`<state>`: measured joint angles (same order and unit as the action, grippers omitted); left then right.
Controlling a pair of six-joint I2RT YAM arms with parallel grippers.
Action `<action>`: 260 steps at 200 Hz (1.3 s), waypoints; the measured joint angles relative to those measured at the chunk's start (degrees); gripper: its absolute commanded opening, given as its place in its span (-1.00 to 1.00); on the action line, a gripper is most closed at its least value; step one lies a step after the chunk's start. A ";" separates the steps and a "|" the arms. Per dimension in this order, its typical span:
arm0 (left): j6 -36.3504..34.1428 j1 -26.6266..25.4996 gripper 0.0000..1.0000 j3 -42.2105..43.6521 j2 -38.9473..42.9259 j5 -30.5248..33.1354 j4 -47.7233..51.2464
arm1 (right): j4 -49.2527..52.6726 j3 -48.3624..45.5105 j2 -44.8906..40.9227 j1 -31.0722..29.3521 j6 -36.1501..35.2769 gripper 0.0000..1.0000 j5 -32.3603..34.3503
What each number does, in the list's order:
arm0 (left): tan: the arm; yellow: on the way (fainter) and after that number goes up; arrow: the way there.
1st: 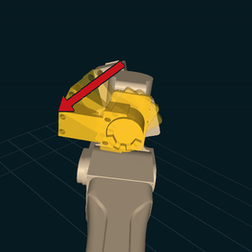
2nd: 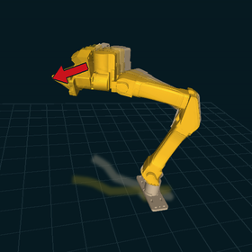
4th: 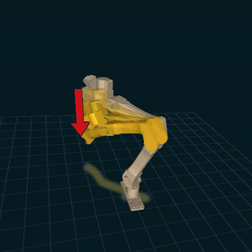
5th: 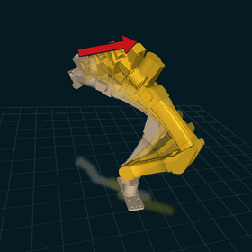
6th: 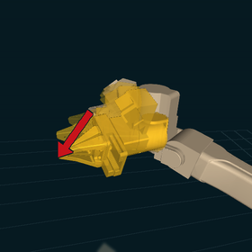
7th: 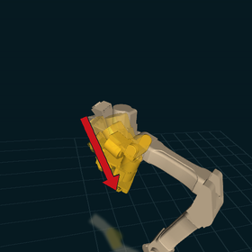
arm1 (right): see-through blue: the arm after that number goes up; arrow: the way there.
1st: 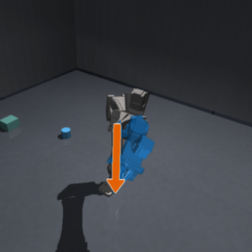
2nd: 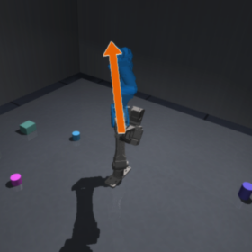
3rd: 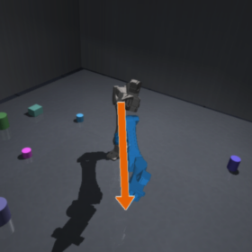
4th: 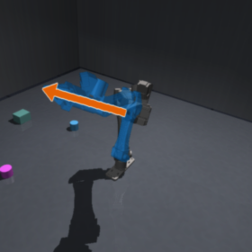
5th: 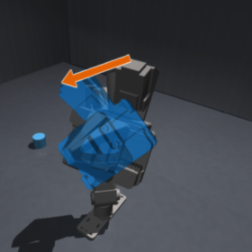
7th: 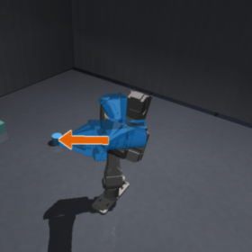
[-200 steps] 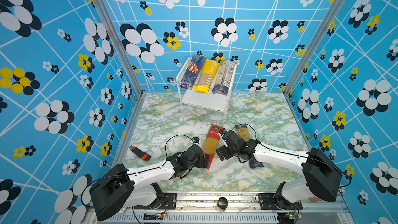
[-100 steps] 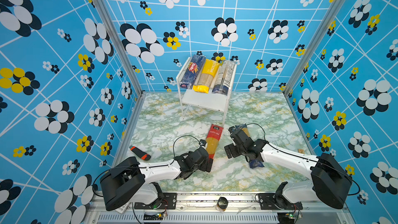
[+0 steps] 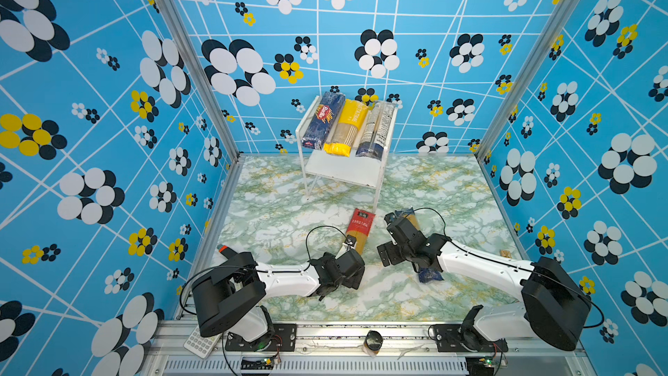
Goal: Place and organize the pasta boxes and bags onto the shelf
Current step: 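Close the left gripper on the red bag while the right gripper draws back, then lift the red spaghetti bag with the left gripper toward the shelf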
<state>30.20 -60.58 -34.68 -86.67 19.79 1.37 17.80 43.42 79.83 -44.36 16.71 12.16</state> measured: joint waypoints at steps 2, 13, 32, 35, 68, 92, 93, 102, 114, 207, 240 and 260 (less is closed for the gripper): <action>0.02 -0.02 0.93 0.00 -0.04 0.04 0.00 | 0.00 0.00 0.00 0.04 0.00 0.98 0.00; 0.24 -0.28 0.92 0.00 -0.13 0.44 0.37 | -0.02 -0.02 0.00 0.15 -0.02 0.98 0.00; 0.57 -0.37 0.89 0.00 -0.13 0.83 0.44 | -0.02 -0.11 0.00 0.31 0.00 0.98 0.00; 0.63 -0.44 0.88 0.02 -0.13 0.85 0.46 | -0.02 -0.11 0.00 0.31 0.00 0.99 0.00; 1.51 -0.68 0.70 0.26 -0.13 1.60 0.35 | -0.04 -0.22 0.00 0.31 -0.02 0.98 0.00; 1.84 -0.76 0.58 0.55 -0.11 1.84 -0.07 | -0.04 -0.22 0.00 0.31 -0.02 0.99 0.00; 1.88 -0.76 0.58 0.55 -0.11 1.86 -0.04 | -0.04 -0.22 0.00 0.31 -0.02 0.99 0.00; 2.01 -0.90 0.52 0.59 -0.11 2.14 -0.07 | -0.04 -0.22 0.00 0.31 -0.02 0.98 0.00; 2.19 -1.07 0.42 0.66 -0.11 2.51 -0.09 | -0.04 -0.22 0.00 0.31 -0.02 0.99 0.00; 3.65 -1.38 -0.81 3.98 5.22 4.98 -2.60 | -0.02 -0.22 0.00 0.57 -0.02 0.98 0.15; 4.20 -1.38 -1.00 7.04 9.84 4.66 -3.39 | -0.02 -0.22 0.00 0.63 -0.02 0.98 0.66; 4.52 -1.20 -1.00 8.79 12.44 4.15 -2.82 | -0.02 -0.22 0.00 0.63 -0.02 0.98 0.83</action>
<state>34.72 -61.78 -25.89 -74.24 23.94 -1.45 17.78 43.20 79.83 -43.72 16.69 12.99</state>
